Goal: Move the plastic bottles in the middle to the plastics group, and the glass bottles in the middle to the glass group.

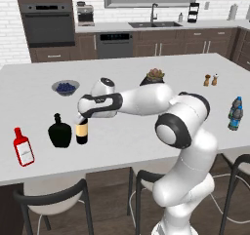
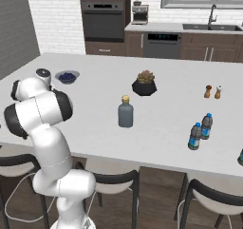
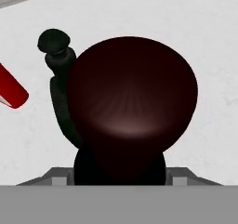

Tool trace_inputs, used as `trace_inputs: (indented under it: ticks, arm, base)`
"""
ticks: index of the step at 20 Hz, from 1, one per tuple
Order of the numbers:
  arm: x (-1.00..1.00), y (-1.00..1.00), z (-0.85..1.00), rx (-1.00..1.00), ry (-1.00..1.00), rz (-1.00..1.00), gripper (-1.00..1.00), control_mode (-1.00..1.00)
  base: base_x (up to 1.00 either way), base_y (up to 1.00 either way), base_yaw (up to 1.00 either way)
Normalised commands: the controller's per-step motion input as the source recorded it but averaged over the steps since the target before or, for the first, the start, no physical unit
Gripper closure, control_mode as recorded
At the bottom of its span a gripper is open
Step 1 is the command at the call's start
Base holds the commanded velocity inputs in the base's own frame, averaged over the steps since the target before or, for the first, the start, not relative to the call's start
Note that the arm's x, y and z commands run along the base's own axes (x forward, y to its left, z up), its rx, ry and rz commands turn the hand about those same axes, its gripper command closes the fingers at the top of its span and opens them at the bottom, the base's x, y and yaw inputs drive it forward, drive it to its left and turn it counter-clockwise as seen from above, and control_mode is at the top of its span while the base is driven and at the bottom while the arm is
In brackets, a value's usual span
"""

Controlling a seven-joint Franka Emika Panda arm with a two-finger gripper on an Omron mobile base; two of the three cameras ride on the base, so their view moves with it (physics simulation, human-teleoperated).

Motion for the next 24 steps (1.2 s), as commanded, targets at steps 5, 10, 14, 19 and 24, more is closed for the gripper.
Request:
trace_inputs:
  ticks: [5,10,14,19,24]
  arm:
    - [0.0,0.0,-0.21,0.0,0.0,0.0,1.0,-1.0]
    - [0.0,0.0,-0.44,0.0,0.0,0.0,1.0,-1.0]
    - [0.0,0.0,-0.22,0.0,0.0,0.0,1.0,-1.0]
    - [0.0,0.0,0.0,0.0,0.0,0.0,1.0,-1.0]
    - [-0.04,0.0,0.02,0.0,0.0,0.0,-1.0,-1.0]
  base:
    - [0.0,0.0,0.0]
    - [0.0,0.0,0.0]
    - [0.0,0.0,0.0]
    - [0.0,0.0,0.0]
    - [0.0,0.0,0.0]
